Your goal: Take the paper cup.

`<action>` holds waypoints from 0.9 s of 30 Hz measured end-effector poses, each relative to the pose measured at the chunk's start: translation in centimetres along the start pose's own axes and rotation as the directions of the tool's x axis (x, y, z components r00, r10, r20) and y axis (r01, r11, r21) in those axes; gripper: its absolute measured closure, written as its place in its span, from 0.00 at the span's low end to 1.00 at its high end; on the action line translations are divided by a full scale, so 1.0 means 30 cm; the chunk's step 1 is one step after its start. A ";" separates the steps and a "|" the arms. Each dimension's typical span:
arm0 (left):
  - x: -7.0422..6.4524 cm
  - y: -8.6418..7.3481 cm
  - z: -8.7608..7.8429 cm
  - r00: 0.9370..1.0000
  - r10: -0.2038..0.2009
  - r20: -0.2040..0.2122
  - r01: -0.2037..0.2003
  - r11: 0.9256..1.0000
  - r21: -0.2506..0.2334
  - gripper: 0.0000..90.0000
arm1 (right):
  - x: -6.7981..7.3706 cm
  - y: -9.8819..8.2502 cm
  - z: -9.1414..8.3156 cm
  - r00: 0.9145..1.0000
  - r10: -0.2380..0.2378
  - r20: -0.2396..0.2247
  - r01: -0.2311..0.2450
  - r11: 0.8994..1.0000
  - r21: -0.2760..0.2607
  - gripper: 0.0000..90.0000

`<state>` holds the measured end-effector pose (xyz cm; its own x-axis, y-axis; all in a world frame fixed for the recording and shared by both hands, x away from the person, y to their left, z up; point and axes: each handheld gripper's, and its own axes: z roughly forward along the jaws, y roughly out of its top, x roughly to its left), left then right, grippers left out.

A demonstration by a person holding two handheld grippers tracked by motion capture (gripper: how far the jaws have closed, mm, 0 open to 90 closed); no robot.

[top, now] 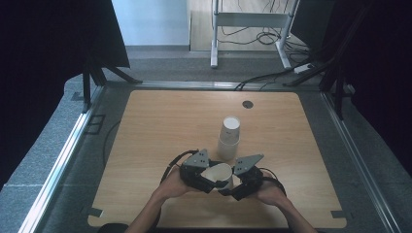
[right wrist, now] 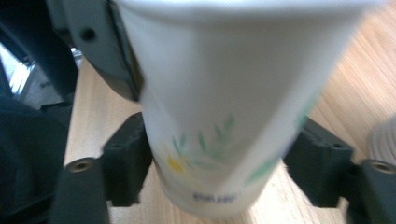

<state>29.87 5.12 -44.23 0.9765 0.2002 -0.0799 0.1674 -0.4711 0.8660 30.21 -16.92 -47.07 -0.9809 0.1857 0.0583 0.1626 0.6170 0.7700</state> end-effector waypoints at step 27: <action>0.040 0.006 -0.039 0.971 -0.044 -0.236 0.073 0.991 0.114 0.36 | -0.025 -0.093 -0.143 0.943 0.131 0.306 -0.154 0.987 0.051 0.03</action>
<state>30.91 6.27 -43.59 0.9083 0.4182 0.0009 0.2525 -0.5500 0.7961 30.03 -22.07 -46.53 -0.8707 0.4904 -0.0384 0.3172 0.6194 0.7182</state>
